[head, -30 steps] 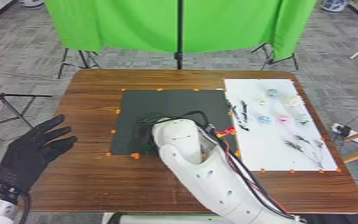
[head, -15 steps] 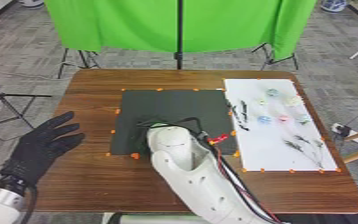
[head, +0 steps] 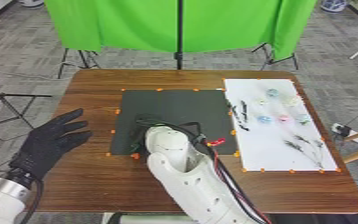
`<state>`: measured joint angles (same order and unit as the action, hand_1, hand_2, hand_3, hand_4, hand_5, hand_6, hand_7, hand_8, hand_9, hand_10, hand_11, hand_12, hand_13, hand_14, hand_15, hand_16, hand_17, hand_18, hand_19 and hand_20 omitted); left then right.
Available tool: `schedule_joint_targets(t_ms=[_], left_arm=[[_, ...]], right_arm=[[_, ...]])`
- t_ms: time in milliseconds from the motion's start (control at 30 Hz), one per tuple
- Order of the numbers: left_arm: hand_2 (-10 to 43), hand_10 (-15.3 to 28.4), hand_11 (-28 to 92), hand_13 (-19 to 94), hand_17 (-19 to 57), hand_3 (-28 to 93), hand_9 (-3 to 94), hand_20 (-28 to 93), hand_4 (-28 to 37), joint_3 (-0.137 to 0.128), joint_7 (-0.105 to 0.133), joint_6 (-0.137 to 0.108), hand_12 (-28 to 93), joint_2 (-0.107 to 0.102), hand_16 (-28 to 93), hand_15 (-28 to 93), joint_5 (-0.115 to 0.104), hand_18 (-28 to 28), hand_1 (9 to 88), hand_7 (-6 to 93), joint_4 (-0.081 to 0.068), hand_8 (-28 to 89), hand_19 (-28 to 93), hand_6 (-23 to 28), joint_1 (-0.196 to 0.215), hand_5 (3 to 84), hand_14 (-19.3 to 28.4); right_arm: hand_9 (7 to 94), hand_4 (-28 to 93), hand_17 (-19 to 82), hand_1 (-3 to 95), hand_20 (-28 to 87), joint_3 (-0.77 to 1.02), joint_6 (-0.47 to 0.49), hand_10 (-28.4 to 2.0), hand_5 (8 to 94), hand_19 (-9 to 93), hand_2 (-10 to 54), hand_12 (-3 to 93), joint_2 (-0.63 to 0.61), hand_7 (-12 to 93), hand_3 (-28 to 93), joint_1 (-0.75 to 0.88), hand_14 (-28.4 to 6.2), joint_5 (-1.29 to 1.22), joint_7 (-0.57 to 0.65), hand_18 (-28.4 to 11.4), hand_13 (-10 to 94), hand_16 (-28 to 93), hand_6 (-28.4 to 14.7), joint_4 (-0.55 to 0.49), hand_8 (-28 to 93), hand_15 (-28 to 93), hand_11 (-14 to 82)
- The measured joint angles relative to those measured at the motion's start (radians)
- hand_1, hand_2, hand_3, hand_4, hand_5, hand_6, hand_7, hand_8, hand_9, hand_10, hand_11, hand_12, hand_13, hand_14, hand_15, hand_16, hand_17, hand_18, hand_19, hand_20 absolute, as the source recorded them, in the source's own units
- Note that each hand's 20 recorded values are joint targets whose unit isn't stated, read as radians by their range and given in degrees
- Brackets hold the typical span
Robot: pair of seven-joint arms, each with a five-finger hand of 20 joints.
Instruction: Arrange flowers
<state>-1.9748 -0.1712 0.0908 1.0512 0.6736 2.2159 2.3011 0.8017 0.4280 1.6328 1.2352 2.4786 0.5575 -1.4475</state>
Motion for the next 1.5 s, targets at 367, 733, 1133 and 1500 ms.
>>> schedule_joint_targets(t_ms=[367, 733, 1133, 1500], left_arm=[[-1.3, 13.2, 30, 28, -7.0, 71, 30.1, 10, -26.2, -0.004, 0.028, -0.001, 14, 0.008, -2, 47, 0.001, 23.6, 25.8, 25.0, 0.002, -12, 54, 1.8, 0.018, 33.9, 15.9], [-1.3, 13.2, 31, 28, -7.0, 71, 30.1, 10, -26.2, -0.032, 0.105, -0.007, 14, 0.066, -2, 47, 0.008, 23.6, 25.8, 25.0, 0.030, -12, 54, 1.8, 0.088, 34.0, 15.8], [-1.3, 13.1, 31, 28, -7.0, 71, 30.1, 10, -26.3, -0.058, 0.118, -0.014, 14, 0.090, -2, 47, 0.013, 23.6, 25.8, 24.9, 0.040, -12, 54, 1.7, 0.122, 33.9, 15.8], [-1.2, 13.2, 30, 28, -7.0, 71, 30.2, 10, -26.2, -0.066, 0.124, -0.013, 14, 0.092, -2, 47, 0.018, 23.6, 25.8, 24.8, 0.042, -12, 54, 1.8, 0.126, 33.9, 15.8]], right_arm=[[93.7, -27, 58, 17.4, 59, -0.003, 0.002, -6.7, 80.3, 93, -4.9, 30.9, -0.026, 65, 80, -0.007, -3.7, 0.096, -0.087, -19.0, 91, 33, -0.6, -0.025, -17, 64, 48.1], [82.0, -26, 45, 13.2, 57, 0.059, 0.060, -11.4, 72.9, 93, -1.5, 35.9, -0.101, 51, 77, -0.033, -10.3, 0.063, -0.198, -20.3, 76, 32, -3.1, -0.202, -19, 75, 54.2], [68.6, -28, 40, 9.0, 52, 0.340, 0.138, -15.3, 63.6, 93, -3.8, 35.5, -0.523, 24, 73, -0.063, -12.8, -0.262, -0.001, -20.1, 66, 30, -7.8, -0.407, -13, 77, 56.6], [63.4, -28, 35, 9.0, 44, 0.696, 0.328, -15.4, 57.7, 93, -6.9, 33.7, -0.919, 45, 67, 0.248, -13.9, -0.393, 0.138, -20.9, 61, 27, -7.8, -0.551, -16, 77, 58.0]])
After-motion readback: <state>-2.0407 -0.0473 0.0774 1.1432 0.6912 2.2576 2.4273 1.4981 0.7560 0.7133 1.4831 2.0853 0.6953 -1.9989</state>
